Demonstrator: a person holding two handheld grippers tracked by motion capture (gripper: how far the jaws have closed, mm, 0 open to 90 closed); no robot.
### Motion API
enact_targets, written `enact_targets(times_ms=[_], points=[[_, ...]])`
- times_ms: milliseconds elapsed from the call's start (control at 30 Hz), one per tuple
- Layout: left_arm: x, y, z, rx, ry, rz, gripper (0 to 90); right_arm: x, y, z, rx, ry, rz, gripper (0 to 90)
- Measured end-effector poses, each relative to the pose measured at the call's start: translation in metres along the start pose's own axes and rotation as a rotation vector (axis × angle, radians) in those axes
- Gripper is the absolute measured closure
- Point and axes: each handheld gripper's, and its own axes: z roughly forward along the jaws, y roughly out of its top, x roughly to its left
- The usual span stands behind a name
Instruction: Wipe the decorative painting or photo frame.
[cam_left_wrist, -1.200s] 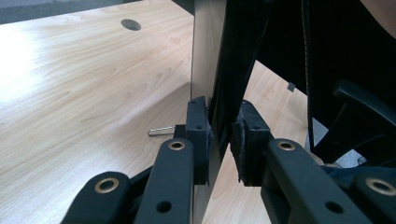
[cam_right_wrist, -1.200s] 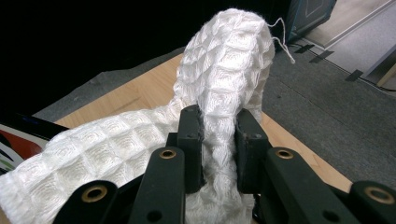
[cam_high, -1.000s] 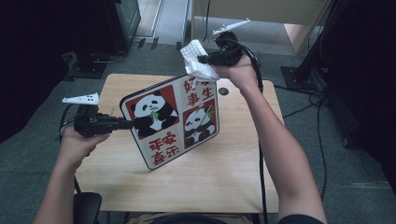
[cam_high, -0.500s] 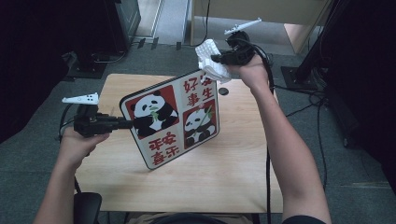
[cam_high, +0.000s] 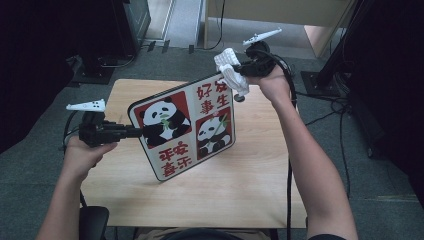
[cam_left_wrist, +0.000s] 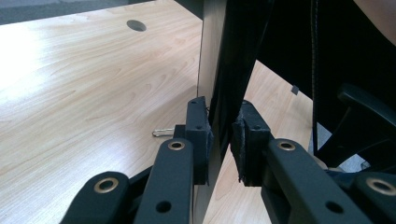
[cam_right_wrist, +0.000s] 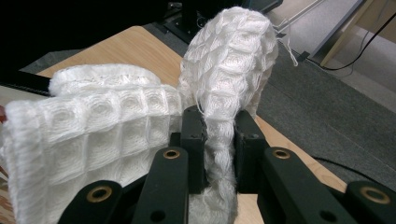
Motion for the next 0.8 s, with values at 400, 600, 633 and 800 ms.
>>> enact_targets(times_ms=[400,600,633,800], points=[[0.0,0.0,0.001,-0.006,0.005,-0.004,78.2,-0.002,-0.012,0.003,0.003,0.003,0.047,79.0],[0.0,0.0,0.001,-0.004,0.002,-0.008,78.1,-0.001,-0.018,0.006,0.01,0.002,0.062,79.0],[0.0,0.0,0.001,-0.004,0.002,-0.008,78.1,-0.001,-0.019,0.006,0.009,0.002,0.06,79.1],[0.0,0.0,0.001,-0.004,0.006,-0.006,78.2,-0.001,-0.024,0.007,0.005,0.009,0.084,79.1]])
